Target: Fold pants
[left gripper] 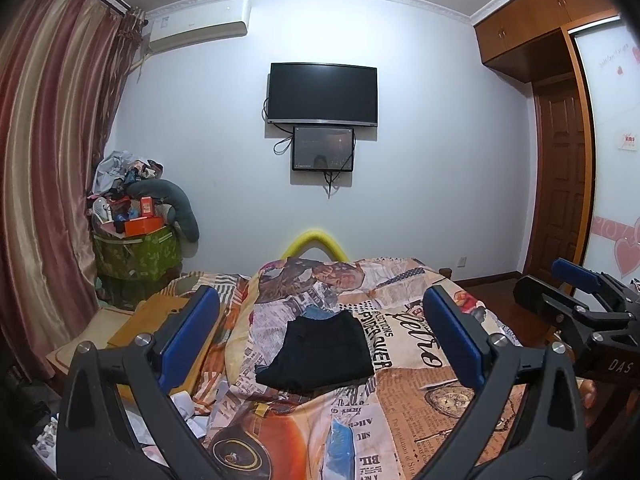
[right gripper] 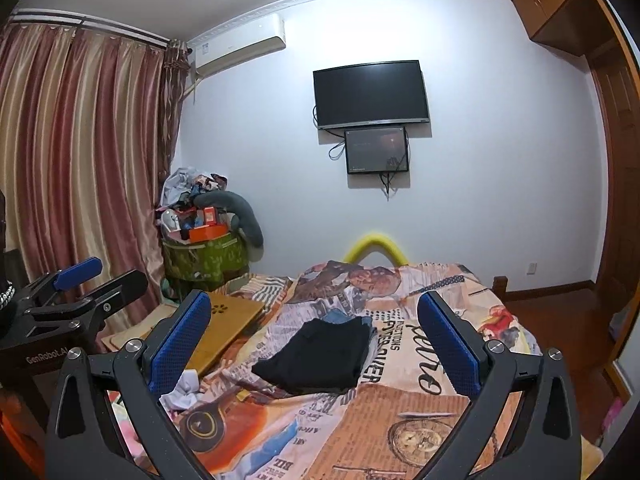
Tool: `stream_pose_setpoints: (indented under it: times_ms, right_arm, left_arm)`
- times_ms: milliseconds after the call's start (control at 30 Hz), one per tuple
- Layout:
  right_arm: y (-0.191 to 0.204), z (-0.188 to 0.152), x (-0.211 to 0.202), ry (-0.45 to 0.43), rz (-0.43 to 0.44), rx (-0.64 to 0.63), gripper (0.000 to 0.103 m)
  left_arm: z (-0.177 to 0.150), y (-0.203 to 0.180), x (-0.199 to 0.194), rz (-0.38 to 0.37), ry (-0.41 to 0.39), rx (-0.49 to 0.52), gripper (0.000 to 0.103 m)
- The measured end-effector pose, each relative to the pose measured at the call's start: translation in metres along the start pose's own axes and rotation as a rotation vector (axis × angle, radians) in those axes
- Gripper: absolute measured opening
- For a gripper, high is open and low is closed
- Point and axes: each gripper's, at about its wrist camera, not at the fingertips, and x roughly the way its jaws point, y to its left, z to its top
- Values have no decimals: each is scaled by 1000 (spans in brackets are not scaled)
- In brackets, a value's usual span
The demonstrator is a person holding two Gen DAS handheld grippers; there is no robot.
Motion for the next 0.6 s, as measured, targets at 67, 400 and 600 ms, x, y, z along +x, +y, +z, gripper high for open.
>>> stream_pose_setpoints:
  times_ms: [67, 400, 600]
  right_arm:
    - [0, 1, 0, 2, -3, 2, 103]
    - [-1, 4, -3, 6, -7, 11, 103]
    - [-1, 4, -4, 6, -10, 15, 103]
  left_arm:
    - [0, 0, 1, 0, 1, 2, 103]
    - [-1, -3, 3, -12, 7, 10, 103]
    - [-1, -6, 5, -23, 15, 13, 103]
